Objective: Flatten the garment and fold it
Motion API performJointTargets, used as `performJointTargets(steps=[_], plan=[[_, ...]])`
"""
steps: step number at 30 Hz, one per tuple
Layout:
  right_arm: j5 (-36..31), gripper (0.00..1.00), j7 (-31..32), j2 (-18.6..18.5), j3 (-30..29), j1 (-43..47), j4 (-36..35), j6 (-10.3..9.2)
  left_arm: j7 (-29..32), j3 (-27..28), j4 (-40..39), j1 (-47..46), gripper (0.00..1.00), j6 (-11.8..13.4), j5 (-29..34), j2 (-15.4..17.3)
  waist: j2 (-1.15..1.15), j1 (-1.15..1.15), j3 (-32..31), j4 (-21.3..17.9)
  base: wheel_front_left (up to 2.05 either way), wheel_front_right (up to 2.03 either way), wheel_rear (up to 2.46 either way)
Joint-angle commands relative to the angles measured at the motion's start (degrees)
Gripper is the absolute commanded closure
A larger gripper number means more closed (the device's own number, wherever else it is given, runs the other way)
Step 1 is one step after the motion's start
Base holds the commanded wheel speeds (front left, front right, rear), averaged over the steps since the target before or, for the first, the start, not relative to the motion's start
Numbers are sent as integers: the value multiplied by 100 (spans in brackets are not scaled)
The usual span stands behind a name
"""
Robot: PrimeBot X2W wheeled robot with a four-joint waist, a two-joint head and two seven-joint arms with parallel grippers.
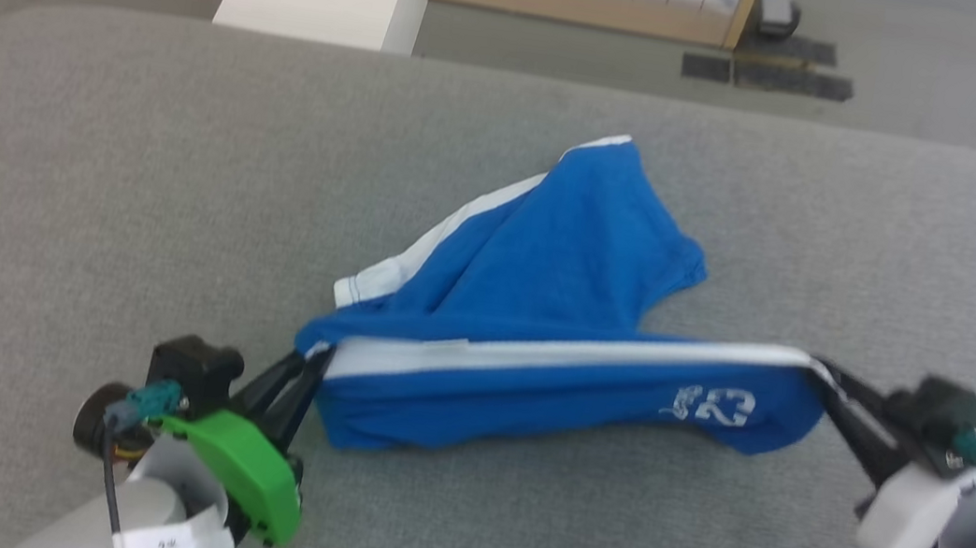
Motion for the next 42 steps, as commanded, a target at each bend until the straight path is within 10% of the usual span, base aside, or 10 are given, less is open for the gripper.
performJointTargets(steps=[1, 23, 40, 41, 42], plan=[[5, 100, 27, -42, 76, -288, 76, -12, -62, 61, 70, -122, 100, -21, 15, -40, 0, 1, 316, 180, 0, 0, 0], [522, 100, 287, 815, 2912, -5332, 3562, -12, -216, 851, 876, -1401, 100, -457, 609, -1091, 0, 1, 2038, 818, 0, 0, 0], [1325, 100, 10, 1287, 4277, -6395, 5366, -12, -218, 1468, 1246, -1462, 100, -859, 1374, -1771, 0, 1, 2471, 1110, 0, 0, 0], [1397, 100, -73, 1305, 4316, -6385, 5402, -12, -218, 1499, 1270, -1442, 81, -855, 1446, -1785, 0, 1, 2407, 1108, 0, 0, 0], [1462, 80, -136, 1316, 4341, -6377, 5422, -12, -218, 1547, 1254, -1434, 0, -814, 1540, -1786, 0, 1, 2350, 1106, 0, 0, 0]])
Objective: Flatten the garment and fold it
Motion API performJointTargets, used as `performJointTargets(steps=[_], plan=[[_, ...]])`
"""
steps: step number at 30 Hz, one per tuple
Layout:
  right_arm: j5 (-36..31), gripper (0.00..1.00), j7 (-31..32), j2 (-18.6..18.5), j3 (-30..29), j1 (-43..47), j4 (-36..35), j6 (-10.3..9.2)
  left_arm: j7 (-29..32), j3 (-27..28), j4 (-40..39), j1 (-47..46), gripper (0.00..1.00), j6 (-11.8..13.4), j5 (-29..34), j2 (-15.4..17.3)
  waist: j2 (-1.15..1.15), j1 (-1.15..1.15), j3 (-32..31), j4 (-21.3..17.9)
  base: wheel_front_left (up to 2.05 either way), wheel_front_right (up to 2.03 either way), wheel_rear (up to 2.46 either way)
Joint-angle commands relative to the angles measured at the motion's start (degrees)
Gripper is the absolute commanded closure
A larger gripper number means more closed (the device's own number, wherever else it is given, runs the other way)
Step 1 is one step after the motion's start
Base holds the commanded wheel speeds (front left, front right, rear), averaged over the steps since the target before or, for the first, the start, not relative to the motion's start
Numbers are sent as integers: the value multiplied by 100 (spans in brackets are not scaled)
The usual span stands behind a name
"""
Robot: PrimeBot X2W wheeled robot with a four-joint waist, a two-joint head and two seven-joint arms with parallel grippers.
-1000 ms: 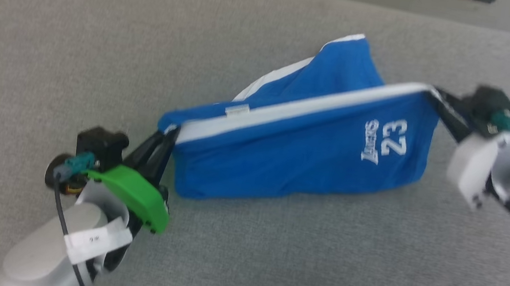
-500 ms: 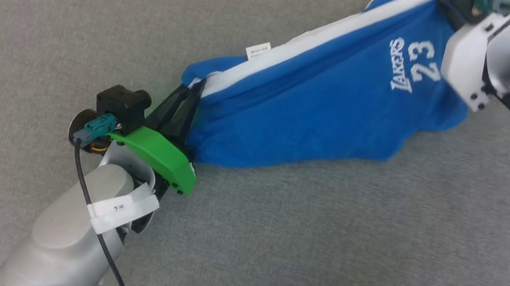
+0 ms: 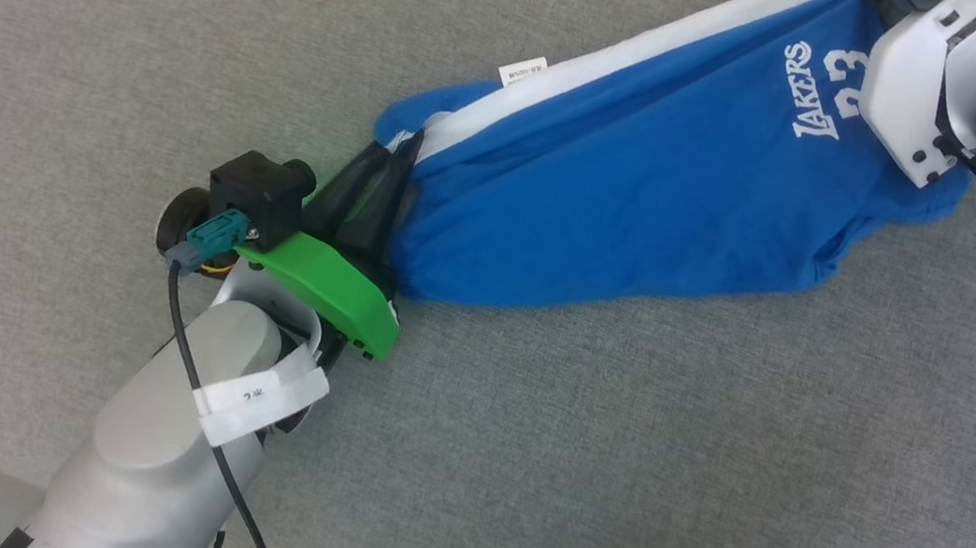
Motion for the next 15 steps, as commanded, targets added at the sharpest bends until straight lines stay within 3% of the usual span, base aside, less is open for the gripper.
performJointTargets(steps=[1, 2, 3, 10, 15], plan=[[126, 67, -76, 42, 93, 93, 66, -6, 30, 80, 33, 70, 0, 93, 185, -3, 0, -1, -202, -20, 0, 0, 0], [199, 40, -133, 53, 111, 120, 78, -6, 30, 135, -23, 119, 0, 123, 281, -3, 0, -1, -302, -31, 0, 0, 0], [283, 0, -210, 56, 132, 142, 69, -6, 30, 223, -114, 195, 0, 163, 380, -5, 0, -1, -418, -44, 0, 0, 0], [662, 0, -363, -146, 257, 161, -93, -6, 30, 817, -983, 792, 0, 678, 1194, 113, 0, -1, -1115, -119, 0, 0, 0], [1086, 0, 525, -520, 378, 112, -602, -6, 30, 1254, -1680, 1273, 0, 1137, 1694, 126, 0, -1, -1379, -86, 0, 0, 0]])
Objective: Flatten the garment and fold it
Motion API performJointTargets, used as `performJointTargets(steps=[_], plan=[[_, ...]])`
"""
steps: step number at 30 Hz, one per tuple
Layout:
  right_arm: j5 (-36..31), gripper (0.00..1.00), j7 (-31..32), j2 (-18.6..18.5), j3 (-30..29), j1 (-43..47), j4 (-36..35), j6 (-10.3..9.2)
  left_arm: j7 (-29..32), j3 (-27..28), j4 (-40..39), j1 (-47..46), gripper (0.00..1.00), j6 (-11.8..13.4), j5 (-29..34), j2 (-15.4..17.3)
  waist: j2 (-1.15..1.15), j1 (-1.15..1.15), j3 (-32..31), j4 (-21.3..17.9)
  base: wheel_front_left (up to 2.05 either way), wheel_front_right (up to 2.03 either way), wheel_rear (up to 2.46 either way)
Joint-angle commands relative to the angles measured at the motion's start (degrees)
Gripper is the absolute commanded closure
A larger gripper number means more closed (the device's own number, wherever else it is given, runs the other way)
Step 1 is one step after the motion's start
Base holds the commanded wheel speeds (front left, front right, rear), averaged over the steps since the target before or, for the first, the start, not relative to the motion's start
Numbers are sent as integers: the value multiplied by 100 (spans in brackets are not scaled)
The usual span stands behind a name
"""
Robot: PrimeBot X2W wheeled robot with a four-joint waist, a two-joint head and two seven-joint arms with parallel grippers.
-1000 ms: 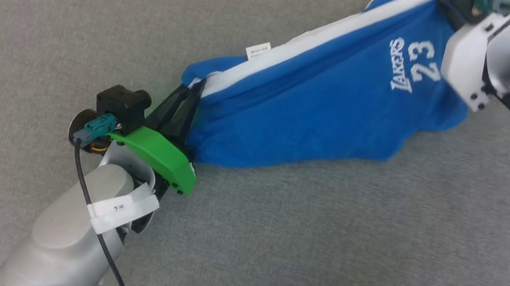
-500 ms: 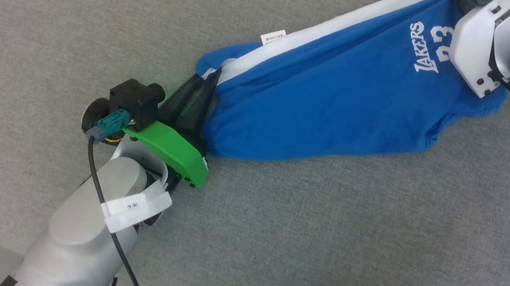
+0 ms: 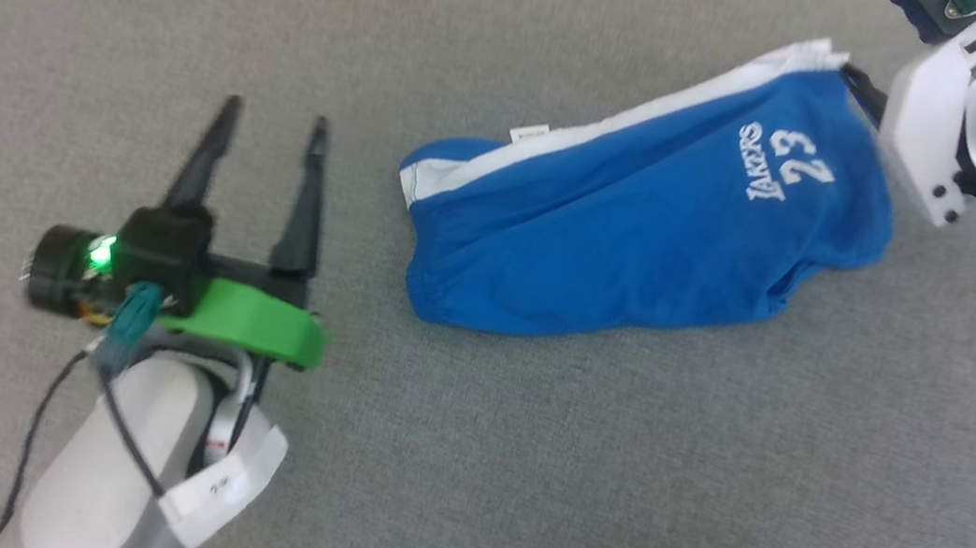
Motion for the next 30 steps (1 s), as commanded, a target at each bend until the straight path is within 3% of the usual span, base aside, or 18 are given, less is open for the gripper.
performJointTargets(steps=[1, 9, 13, 21, 25, 30], plan=[[144, 0, 421, -132, 37, -12, -210, -9, -11, 137, -168, 178, 0, 135, 147, 12, 0, 0, -309, -11, 0, 0, 0], [778, 0, 2997, -864, 70, -125, -1363, -9, -12, 802, -861, 816, 0, 430, 636, -289, 0, 0, -184, 298, 0, 0, 0], [1024, 0, 3617, -974, 70, -249, -1316, -9, -12, 1037, -1034, 997, 0, 403, 828, -513, 0, 0, 25, 512, 0, 0, 0], [1291, 0, 3867, -941, -91, -201, -706, -9, -12, 1308, -1067, 1130, 0, -124, 872, -1061, 0, 0, 425, 983, 0, 0, 0], [1364, 0, 3864, -900, -73, 126, -512, -9, -12, 1637, -930, 1146, 0, -461, 761, -1262, 0, 0, 528, 1072, 0, 0, 0], [1393, 0, 3823, -875, -30, 450, -536, -9, -12, 1858, -677, 1105, 0, -704, 915, -1325, 0, 0, 544, 1036, 0, 0, 0]])
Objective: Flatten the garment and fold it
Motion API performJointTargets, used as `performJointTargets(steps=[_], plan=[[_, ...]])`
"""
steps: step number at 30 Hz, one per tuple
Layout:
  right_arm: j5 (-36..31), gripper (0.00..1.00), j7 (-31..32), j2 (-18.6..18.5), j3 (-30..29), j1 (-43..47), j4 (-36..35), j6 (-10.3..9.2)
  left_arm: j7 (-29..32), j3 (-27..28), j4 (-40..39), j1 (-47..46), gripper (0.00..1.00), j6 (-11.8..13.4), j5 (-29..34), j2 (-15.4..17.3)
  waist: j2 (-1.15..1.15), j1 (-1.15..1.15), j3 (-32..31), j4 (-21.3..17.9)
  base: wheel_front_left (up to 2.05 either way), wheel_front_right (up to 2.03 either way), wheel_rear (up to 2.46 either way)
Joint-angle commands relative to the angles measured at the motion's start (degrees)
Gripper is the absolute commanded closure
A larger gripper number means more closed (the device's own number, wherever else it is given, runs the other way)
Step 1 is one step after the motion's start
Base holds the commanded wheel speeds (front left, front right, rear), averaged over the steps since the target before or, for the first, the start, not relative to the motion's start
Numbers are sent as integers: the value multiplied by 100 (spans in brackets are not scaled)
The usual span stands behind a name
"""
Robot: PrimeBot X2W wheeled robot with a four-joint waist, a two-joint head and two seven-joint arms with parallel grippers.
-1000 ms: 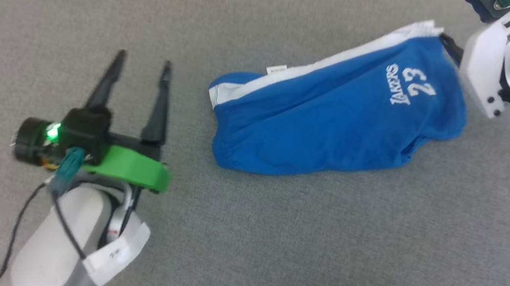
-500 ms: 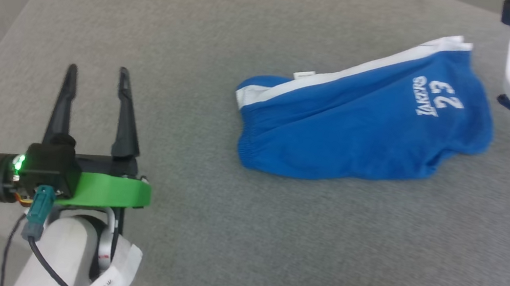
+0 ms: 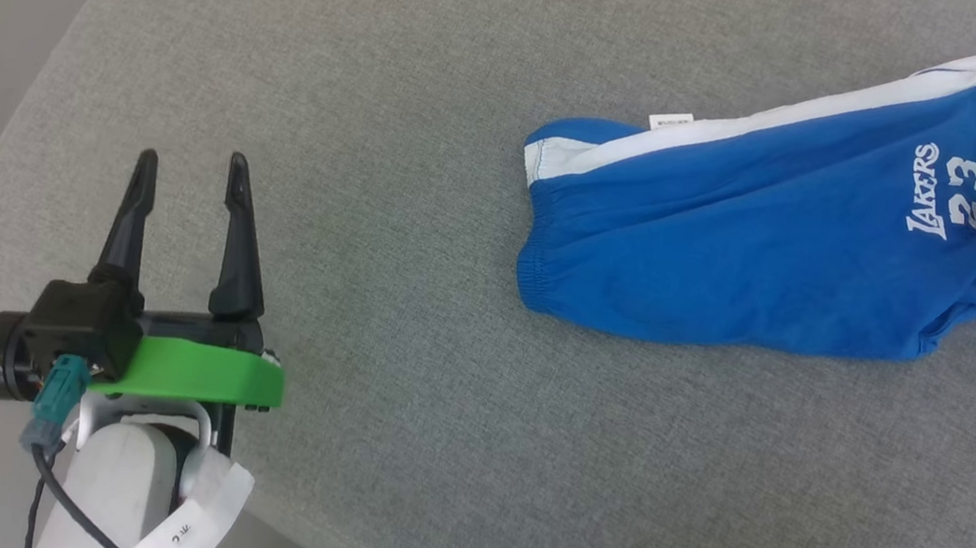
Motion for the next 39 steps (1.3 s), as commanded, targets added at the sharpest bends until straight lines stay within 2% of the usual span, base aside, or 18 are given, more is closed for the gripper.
performJointTargets(steps=[1, 2, 3, 4, 5, 14, 20, 24, 31, 39], plan=[[57, 0, -21, 70, 135, 407, 35, -9, -12, 30, 58, 28, 0, -47, 64, -54, 0, 1, 12, -8, 0, 0, 0], [49, 0, -32, 78, 142, 433, 23, -9, -12, 54, 83, 21, 0, -69, 82, -60, 0, 1, 11, -26, 0, 0, 0], [46, 13, -42, 82, 146, 444, 19, -9, -12, 61, 113, 21, 0, -87, 101, -64, 0, 1, 8, -39, 0, 0, 0], [25, 87, -79, 77, 150, 438, 16, -9, -12, 72, 141, 14, 0, -102, 118, -68, 0, 1, 2, -47, 0, 0, 0], [7, 100, -112, 72, 154, 429, 13, -9, -12, 86, 158, 6, 0, -112, 128, -71, 0, 1, -17, -59, 0, 0, 0], [-57, 100, -688, 178, 178, 410, -134, -9, -12, 210, 214, 158, 0, -236, 286, -76, 0, 1, -516, -383, 0, 0, 0], [197, 100, -1234, 40, 192, 616, -588, -9, -12, 383, 202, 383, 0, -300, 477, -77, 0, 1, -1049, -796, 0, 0, 0], [357, 100, -1565, -209, 201, 825, -1051, -9, -12, 472, 179, 568, 0, -357, 582, -64, 0, 1, -1342, -1128, 0, 0, 0], [688, 100, -1861, -863, 208, 1329, -1744, -9, -12, 562, 100, 789, 0, -434, 703, 10, 0, 1, -1617, -1639, 0, 0, 0], [1031, 100, -1994, -1582, 134, 1915, -1858, -9, -12, 525, 51, 883, 0, -467, 783, 44, 0, 1, -1759, -1944, 0, 0, 0]])
